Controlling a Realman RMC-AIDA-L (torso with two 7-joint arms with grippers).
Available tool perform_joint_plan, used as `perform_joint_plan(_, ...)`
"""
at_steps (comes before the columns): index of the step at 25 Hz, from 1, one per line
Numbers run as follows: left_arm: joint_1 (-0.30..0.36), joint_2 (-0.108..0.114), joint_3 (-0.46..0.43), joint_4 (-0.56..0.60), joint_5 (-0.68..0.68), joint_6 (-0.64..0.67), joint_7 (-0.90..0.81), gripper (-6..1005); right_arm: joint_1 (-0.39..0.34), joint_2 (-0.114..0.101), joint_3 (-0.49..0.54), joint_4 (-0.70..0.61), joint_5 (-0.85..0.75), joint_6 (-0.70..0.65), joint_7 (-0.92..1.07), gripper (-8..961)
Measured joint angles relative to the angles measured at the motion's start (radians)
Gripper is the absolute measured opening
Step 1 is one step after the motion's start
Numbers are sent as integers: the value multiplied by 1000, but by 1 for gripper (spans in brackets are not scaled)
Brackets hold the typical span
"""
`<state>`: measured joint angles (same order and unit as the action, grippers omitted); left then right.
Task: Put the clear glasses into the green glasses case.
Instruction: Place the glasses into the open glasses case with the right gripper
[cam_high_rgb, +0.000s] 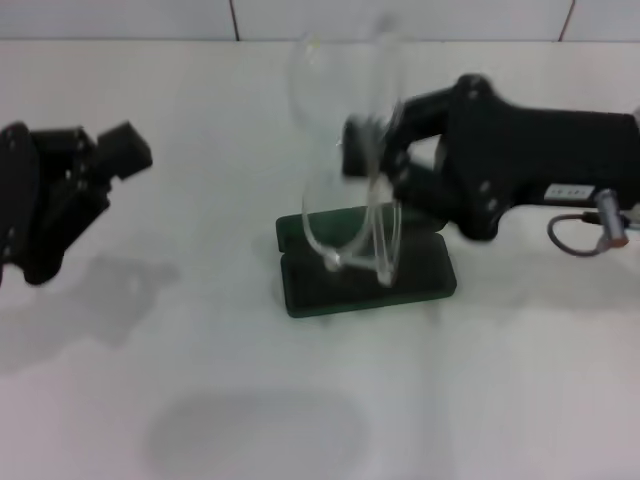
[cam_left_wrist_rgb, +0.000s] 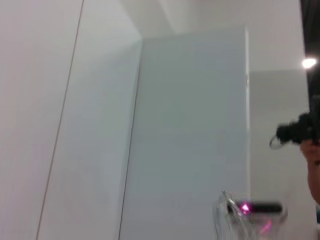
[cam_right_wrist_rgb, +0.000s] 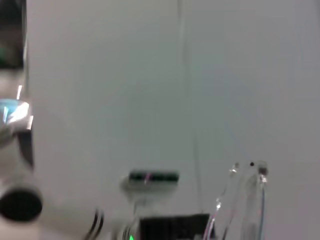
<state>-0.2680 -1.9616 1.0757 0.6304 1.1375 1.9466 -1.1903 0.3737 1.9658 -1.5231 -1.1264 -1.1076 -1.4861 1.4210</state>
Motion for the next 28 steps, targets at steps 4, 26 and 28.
perform_joint_plan(4,21,-5,-40,-1,49,-1,4,36,-11,31,91,-310,-379,-8,298,110)
perform_joint_plan(26,6,-3,-220,-2,223,-30,20,36,490,57,-88,-498,-1210,-243,788,111)
perform_joint_plan(28,8,-2,-221,-2,228,-44,20,37,533,58,-119,-469,-1248,-245,797,111)
